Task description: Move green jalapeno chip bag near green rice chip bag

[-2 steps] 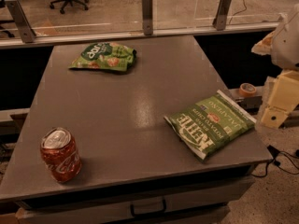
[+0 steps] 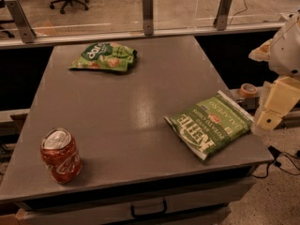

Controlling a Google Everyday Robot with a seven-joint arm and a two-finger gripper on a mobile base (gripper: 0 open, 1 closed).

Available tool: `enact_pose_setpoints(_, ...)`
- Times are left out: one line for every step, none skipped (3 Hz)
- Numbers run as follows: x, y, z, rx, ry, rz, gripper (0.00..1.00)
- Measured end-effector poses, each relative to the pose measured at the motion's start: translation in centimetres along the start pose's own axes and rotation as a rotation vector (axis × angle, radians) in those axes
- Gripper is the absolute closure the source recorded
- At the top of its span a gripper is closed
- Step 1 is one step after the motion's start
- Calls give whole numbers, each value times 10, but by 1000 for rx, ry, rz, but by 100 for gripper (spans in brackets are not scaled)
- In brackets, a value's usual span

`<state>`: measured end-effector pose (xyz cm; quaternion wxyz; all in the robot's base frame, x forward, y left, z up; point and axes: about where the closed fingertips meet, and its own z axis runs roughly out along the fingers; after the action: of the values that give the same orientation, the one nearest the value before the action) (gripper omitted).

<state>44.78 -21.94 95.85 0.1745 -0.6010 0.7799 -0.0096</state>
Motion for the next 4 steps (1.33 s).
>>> enact_pose_setpoints(7, -13, 36, -46, -98, 21, 0)
enact_pose_setpoints(16, -21, 73, -110, -179, 60, 0)
enact_pose_setpoints(20, -21, 101, -167, -237, 84, 0)
enact_pose_setpoints(20, -17, 120, -201, -262, 103, 19)
